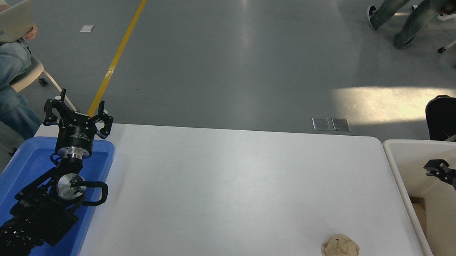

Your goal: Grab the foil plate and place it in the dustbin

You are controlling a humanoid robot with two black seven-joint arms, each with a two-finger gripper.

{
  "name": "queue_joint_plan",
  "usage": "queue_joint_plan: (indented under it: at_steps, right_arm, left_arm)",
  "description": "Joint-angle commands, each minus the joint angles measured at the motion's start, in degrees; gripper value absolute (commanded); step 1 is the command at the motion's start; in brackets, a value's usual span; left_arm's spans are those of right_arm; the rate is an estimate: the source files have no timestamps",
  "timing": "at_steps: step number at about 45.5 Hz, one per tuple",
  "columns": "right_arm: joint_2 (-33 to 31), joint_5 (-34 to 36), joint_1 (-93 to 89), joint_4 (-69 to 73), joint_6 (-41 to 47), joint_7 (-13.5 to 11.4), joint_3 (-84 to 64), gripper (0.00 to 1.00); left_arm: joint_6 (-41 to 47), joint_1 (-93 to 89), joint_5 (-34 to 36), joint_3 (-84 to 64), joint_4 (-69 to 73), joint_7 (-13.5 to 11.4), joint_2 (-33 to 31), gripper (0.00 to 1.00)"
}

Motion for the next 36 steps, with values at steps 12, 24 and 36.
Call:
queue_joint_plan:
  at_steps: [12,24,36]
  right_arm:
    - [0.0,2.0,49.9,28.7,7.7,0.0,-26.3,1.00]
    - [13.8,21.1,63.2,30.6,16.3,0.0,-34.6,1.00]
    - [16.5,21.4,72.1,31.4,25.4,0.1,-33.4,1.00]
  left_arm:
    - [-0.1,0.1,0.0,0.0,0.0,0.0,0.1,0.99]
    - [-0.1,0.1,0.0,0.0,0.0,0.0,0.0,0.99]
    - [0.0,0.1,-0.1,0.0,0.0,0.0,0.0,0.99]
